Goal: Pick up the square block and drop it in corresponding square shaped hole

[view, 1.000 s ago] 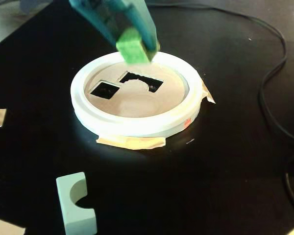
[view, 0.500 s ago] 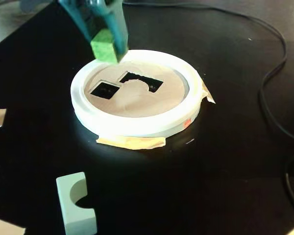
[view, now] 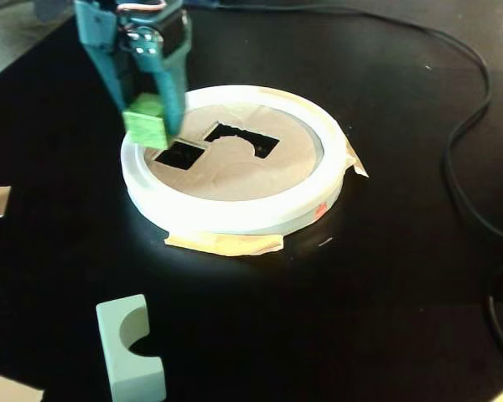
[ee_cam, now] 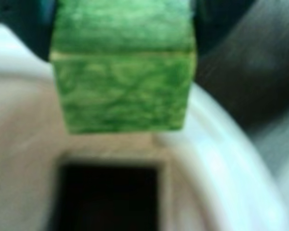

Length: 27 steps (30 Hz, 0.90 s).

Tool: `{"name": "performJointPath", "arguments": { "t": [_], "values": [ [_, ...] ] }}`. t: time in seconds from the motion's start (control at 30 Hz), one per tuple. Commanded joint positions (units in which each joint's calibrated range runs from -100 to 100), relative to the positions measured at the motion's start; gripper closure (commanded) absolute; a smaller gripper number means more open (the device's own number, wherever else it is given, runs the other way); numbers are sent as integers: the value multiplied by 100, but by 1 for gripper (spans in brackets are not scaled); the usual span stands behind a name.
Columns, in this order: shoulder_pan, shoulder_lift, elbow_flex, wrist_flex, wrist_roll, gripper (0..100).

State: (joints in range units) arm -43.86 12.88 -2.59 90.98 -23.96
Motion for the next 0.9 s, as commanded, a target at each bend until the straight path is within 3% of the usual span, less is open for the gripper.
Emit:
{"name": "performJointPath", "arguments": {
  "t": [0.0, 0.37, 0.7, 0.77, 0.87],
  "values": [
    [-84, -370, -69, -503, -34, 68],
    [-121, 704, 58, -1466, -34, 68],
    [-121, 812, 58, -1526, -20, 67],
    [-121, 812, 58, -1486, -29, 63],
    [-121, 812, 58, -1406, -34, 43]
  ]
}}
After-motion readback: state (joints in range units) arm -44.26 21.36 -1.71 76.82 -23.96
